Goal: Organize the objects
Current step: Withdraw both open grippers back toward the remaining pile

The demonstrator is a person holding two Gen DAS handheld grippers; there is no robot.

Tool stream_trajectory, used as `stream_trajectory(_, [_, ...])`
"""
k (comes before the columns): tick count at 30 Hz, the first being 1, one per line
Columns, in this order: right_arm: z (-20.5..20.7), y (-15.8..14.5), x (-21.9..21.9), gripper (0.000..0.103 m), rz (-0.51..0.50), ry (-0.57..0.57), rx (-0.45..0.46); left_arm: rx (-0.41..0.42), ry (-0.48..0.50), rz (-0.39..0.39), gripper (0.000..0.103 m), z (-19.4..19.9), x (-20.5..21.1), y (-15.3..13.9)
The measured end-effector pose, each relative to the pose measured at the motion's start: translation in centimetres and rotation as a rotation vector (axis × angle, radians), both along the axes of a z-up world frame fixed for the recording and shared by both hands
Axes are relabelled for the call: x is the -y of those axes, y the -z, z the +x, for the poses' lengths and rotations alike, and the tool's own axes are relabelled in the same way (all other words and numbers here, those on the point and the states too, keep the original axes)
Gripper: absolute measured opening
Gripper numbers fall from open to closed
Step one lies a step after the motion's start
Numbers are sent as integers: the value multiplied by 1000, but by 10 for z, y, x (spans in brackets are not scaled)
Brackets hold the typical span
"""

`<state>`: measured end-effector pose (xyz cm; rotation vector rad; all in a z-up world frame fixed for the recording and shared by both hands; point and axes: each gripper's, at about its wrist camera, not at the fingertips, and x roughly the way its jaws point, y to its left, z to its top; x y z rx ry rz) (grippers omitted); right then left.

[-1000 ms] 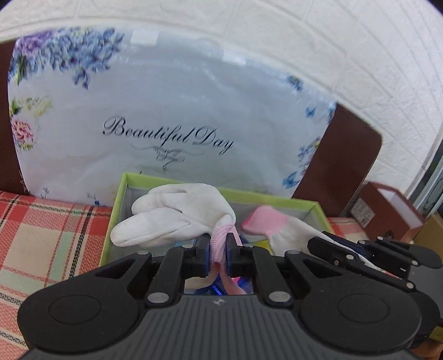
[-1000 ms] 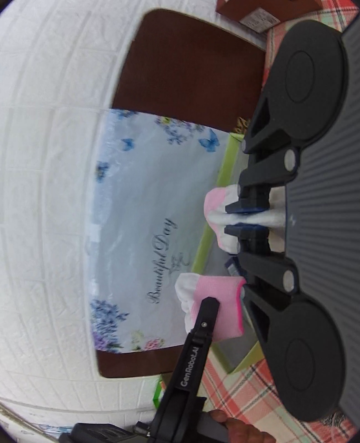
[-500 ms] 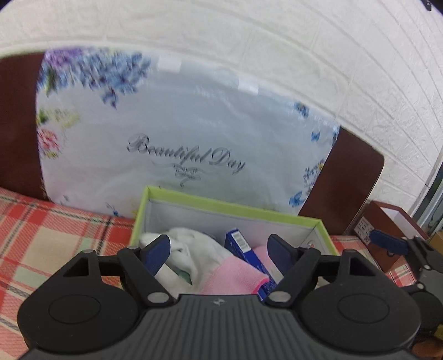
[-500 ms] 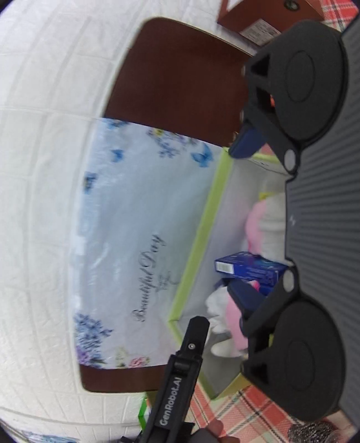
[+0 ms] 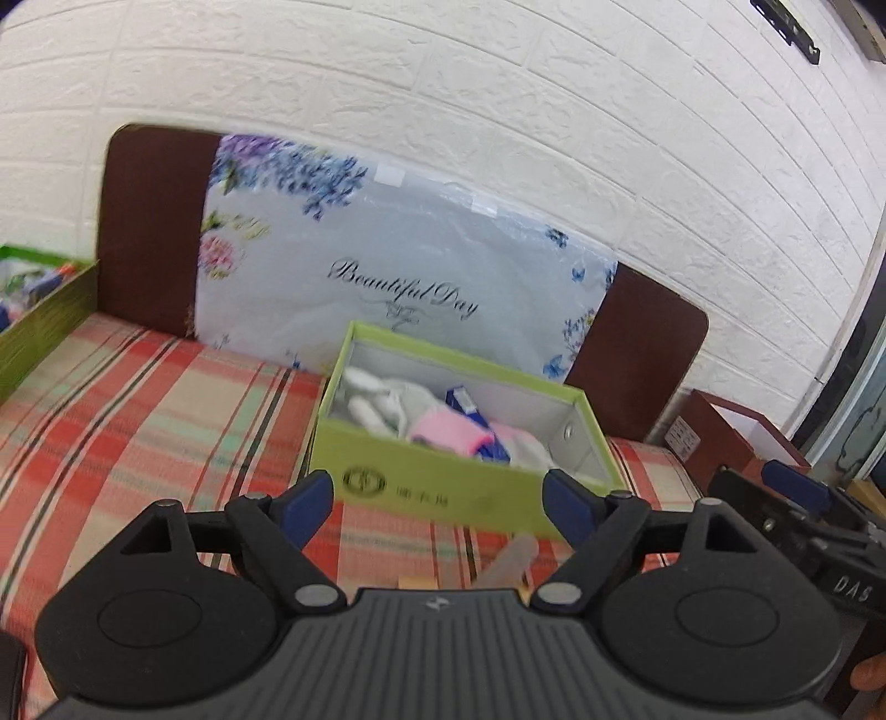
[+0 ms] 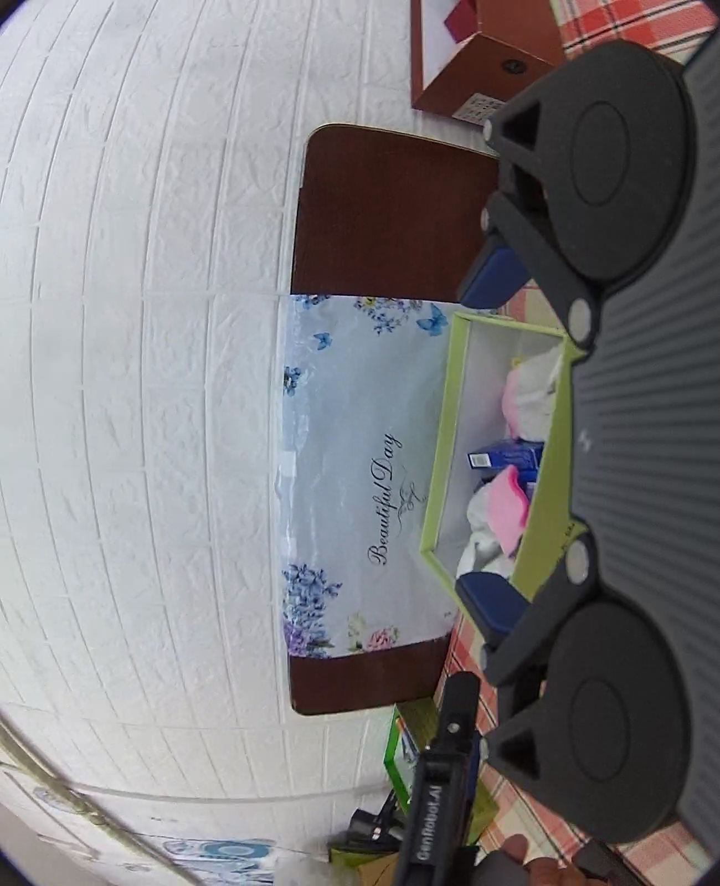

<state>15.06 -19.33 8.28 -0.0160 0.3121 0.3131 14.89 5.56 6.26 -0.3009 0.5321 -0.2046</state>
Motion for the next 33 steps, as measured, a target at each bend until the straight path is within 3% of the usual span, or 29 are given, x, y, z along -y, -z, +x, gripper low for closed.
stream_trajectory(3, [-30, 4, 4, 103, 27, -5, -14, -61, 4, -24, 86, -24, 1, 16])
stream_trajectory(10, [-84, 35, 7, 103, 13, -4, -82, -132, -15, 5, 86, -64, 4, 49])
stream_trajectory(20, [-122, 99, 0, 103, 53, 58, -271, -228, -57, 9, 86, -85, -1, 87])
stream_trajectory(25, [-118, 114, -14, 103, 36, 66, -310, -226, -94, 17, 86, -87, -11, 85])
stream_trajectory(31, [-77, 115, -50, 103, 44, 118, -311, -212, -182, 12, 86, -94, -36, 79])
stream_trajectory(33, [-61, 120, -63, 103, 37, 163, -349, -219, -193, -8, 86, -94, -43, 80])
